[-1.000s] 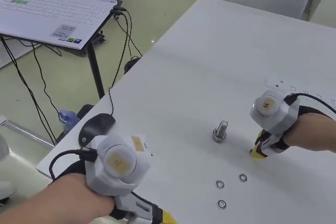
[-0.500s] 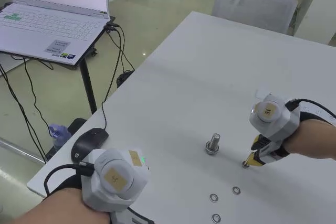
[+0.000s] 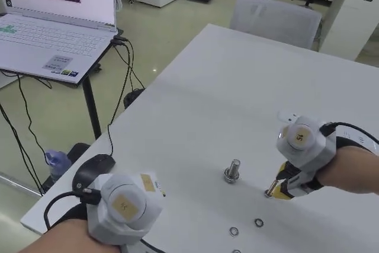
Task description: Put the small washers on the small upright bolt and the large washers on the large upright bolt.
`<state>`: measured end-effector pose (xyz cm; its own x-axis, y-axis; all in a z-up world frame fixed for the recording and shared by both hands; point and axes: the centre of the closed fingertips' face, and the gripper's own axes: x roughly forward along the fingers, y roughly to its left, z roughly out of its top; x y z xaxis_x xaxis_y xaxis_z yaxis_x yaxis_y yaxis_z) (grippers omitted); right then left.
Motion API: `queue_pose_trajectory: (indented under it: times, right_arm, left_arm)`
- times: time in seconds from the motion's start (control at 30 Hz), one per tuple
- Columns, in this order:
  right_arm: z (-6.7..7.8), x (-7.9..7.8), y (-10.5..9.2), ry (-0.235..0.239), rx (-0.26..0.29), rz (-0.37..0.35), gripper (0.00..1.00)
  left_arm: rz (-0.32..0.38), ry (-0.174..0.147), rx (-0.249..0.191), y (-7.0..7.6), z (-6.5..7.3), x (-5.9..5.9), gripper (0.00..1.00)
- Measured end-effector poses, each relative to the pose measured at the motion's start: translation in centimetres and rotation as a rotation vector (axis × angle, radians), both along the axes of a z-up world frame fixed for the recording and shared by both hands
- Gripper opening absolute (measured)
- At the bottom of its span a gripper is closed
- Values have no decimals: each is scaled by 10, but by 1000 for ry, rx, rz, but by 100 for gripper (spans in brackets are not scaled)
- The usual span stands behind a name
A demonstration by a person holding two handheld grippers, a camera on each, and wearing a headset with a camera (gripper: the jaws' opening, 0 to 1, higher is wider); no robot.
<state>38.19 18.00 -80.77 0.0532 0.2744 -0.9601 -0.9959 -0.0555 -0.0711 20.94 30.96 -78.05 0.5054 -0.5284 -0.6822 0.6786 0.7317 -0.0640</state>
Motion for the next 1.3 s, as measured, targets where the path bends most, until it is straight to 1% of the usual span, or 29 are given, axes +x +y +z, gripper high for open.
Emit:
queue_pose_trajectory:
  times: [0.1, 0.37, 0.4, 0.5, 0.57, 0.67, 0.8, 0.9, 1.07, 1.1, 1.17, 1.23, 1.3]
  right_arm:
    - [0, -9, 1, 6, 3, 2, 27]
    - [-3, -33, 0, 28, 7, 5, 28]
    - [-4, -38, 0, 43, 7, 13, 28]
    - [-10, -43, 0, 44, 10, 17, 28]
    - [-15, -45, -1, 55, 6, 9, 28]
    - [-21, -47, -1, 52, 2, 16, 28]
    - [-26, -46, 0, 47, 3, 23, 27]
    - [-31, -46, 1, 46, 1, 28, 27]
    - [-38, -46, 0, 45, -6, 37, 27]
    - [-40, -47, 1, 46, -5, 39, 27]
    - [-44, -48, 1, 52, -8, 43, 27]
    - [-47, -49, 1, 53, -12, 51, 26]
    - [-50, -50, 1, 56, -14, 52, 26]
  left_arm:
    - [-2, -4, 7, 2, 0, -1, 87]
    - [-2, -7, 6, 2, 1, -6, 87]
    - [-3, -7, 8, 2, 1, -7, 87]
    - [-4, -5, 12, 2, 0, -9, 87]
    - [-5, -5, 11, 1, 0, -9, 87]
    - [-6, -6, 10, 1, 1, -10, 87]
    - [-2, -6, 9, 3, 1, -9, 87]
    - [-4, -7, 18, 4, 2, -9, 86]
    - [6, -11, 12, 5, 1, -9, 86]
    - [7, -20, 8, 5, 2, -9, 85]
    - [14, -21, -5, 4, 2, -9, 85]
    - [10, -12, -7, 2, 0, -11, 85]
    - [3, -9, 5, 2, -3, -12, 86]
